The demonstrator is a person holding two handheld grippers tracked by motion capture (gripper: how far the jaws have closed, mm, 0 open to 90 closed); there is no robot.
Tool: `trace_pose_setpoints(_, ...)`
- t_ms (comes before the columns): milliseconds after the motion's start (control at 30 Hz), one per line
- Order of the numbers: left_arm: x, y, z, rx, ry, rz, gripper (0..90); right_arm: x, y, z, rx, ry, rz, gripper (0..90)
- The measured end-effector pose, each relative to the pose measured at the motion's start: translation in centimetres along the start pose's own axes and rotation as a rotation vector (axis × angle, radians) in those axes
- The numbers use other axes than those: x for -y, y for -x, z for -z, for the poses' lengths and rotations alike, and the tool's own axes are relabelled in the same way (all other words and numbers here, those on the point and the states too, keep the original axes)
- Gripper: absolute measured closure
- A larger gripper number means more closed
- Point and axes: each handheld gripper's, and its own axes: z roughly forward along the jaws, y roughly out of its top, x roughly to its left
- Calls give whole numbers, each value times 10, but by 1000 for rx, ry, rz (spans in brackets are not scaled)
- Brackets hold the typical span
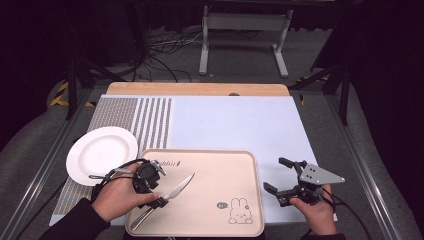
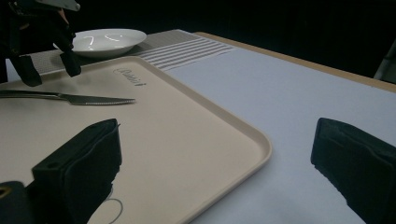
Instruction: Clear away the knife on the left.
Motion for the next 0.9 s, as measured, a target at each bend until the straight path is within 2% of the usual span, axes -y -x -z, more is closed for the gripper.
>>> trace_pose_setpoints(33,-1,2,1,0,26,-45,270,0,0,0,2,1,-1,26)
trace_pose_setpoints(67,-1,3,2,3,40,-59,279,0,0,0,2,1,-1,26)
trace_pose_setpoints(100,-2,4,3,12,41,-72,327,0,0,0,1,2,-1,26)
trace_pose_setpoints(200,-4,8,2,9,67,-144,444,0,0,0,-3,-2,-3,27)
trace_pose_setpoints(367,-7,13,-4,26,73,-265,784,0,0,0,-2,1,-4,27)
trace_pose_setpoints(400,-8,14,-6,31,58,-270,835,0,0,0,-2,1,-4,27)
trace_pose_setpoints(500,-10,16,-10,26,17,-317,899,0,0,0,-3,-1,-3,27)
trace_pose_setpoints(567,-11,19,-14,13,-14,-355,900,0,0,0,-5,-4,-2,27)
trace_pose_setpoints(700,-11,18,-20,26,-45,-402,900,0,0,0,-4,-1,-3,27)
trace_pose_setpoints(833,-9,16,-23,17,-55,-405,900,0,0,1,-5,-2,-2,27)
trace_pose_setpoints(867,-9,14,-24,19,-62,-425,900,0,1,1,-4,-3,-3,27)
trace_pose_setpoints(900,-9,14,-24,19,-62,-425,900,1,1,1,-3,-3,-2,27)
